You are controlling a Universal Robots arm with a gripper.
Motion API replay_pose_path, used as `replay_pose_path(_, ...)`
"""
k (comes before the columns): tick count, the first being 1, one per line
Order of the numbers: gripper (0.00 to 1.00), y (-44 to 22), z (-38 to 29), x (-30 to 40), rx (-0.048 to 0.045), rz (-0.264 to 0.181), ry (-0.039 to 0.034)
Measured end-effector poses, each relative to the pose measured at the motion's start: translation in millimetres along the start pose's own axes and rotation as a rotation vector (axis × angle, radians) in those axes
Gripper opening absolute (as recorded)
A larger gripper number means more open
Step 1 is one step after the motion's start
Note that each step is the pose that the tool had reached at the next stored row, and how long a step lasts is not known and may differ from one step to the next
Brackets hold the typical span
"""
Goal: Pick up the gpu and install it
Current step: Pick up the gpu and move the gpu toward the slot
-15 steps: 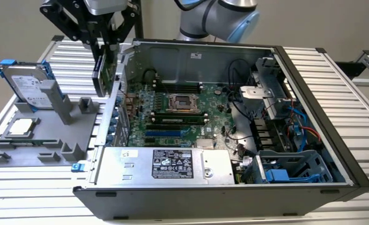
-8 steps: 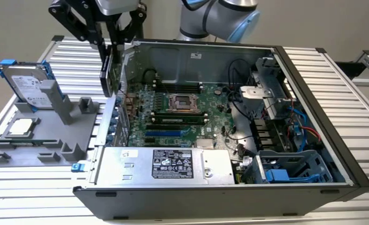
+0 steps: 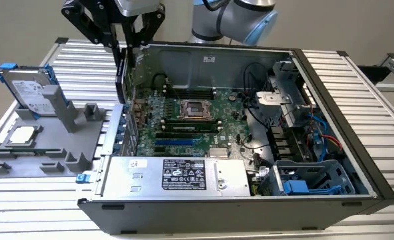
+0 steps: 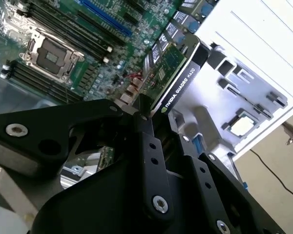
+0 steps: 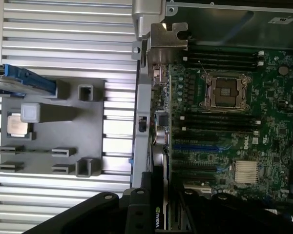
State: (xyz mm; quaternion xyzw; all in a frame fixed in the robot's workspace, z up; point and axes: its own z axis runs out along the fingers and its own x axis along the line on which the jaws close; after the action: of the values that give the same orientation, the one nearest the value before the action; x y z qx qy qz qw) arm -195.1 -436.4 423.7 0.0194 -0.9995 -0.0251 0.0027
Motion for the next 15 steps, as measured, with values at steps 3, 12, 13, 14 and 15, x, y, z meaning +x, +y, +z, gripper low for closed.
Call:
replay_pose_path(3,0.00,-0.2,-0.1,-4.9,0.0001,-0.004,0.0003)
replay_pose_path(12,0.00,-0.8,-0.1,-19.8,0.0000,-0.014,0.0007)
replay_pose_path(13,0.00,-0.8,-0.2,-21.5,0.0000,-0.015,0.0008)
replay_pose_path(14,0.00,-0.9,-0.2,-23.5,0.0000,-0.016,0.0008)
replay_pose_path(15,0.00,-1.0,-0.2,-25.3,0.0000,-0.017,0.0009)
